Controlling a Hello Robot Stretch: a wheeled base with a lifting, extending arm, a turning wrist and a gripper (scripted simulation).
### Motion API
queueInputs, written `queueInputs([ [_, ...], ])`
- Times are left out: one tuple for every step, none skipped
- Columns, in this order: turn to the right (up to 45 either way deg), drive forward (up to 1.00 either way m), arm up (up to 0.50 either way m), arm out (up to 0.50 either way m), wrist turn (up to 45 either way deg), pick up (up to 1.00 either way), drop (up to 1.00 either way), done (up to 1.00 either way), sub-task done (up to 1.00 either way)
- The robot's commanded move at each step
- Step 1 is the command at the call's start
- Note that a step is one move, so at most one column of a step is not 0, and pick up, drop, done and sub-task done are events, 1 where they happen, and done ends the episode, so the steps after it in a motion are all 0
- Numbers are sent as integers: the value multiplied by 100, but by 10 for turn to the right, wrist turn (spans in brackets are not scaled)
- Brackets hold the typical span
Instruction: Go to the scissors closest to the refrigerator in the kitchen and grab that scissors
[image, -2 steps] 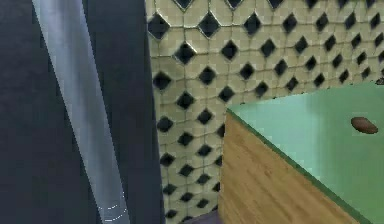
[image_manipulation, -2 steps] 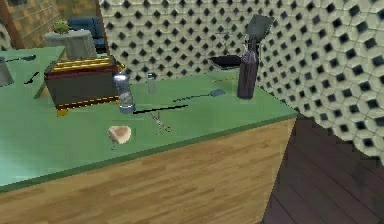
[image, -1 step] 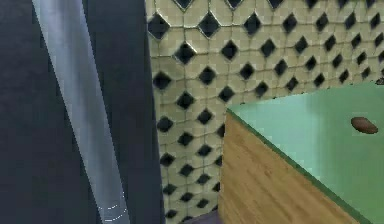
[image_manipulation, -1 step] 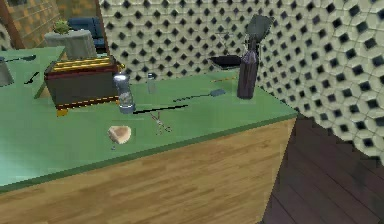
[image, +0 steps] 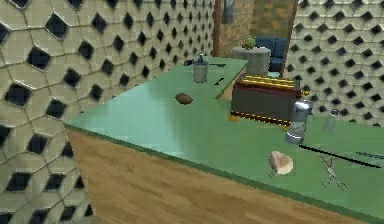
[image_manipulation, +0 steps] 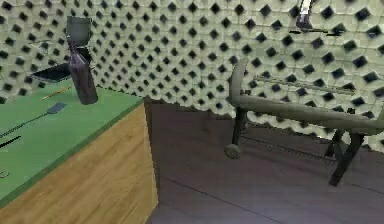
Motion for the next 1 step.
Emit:
queueInputs([
  [450,0,0,0,0,0,0,0,0],
])
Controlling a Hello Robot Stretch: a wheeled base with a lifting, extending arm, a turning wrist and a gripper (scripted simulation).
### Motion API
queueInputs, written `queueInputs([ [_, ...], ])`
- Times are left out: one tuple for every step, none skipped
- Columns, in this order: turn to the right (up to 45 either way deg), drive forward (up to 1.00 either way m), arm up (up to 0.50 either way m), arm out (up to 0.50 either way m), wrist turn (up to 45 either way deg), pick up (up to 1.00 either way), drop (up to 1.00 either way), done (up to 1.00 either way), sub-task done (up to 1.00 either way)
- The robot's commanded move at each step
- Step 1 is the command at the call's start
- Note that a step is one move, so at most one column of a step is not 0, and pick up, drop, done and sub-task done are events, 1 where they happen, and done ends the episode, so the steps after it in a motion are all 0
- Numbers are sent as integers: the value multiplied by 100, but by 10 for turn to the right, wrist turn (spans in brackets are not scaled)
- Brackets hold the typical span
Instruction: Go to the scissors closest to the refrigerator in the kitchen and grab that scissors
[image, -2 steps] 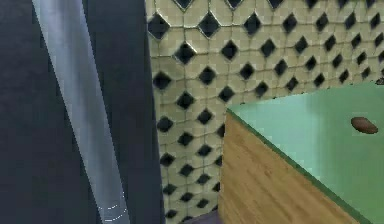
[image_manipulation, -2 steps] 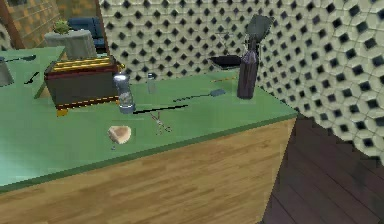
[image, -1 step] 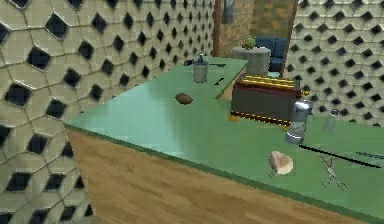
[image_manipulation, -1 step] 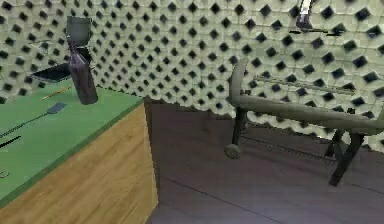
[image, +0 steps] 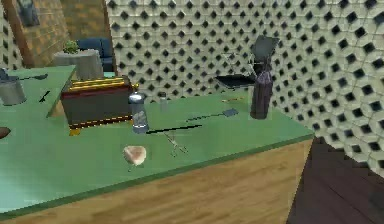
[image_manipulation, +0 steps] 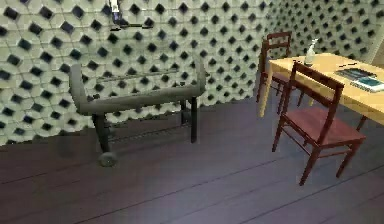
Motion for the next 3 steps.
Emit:
queueInputs([
  [330,0,0,0,0,0,0,0,0],
  [0,65,0,0,0,0,0,0,0],
  [-450,0,0,0,0,0,0,0,0],
])
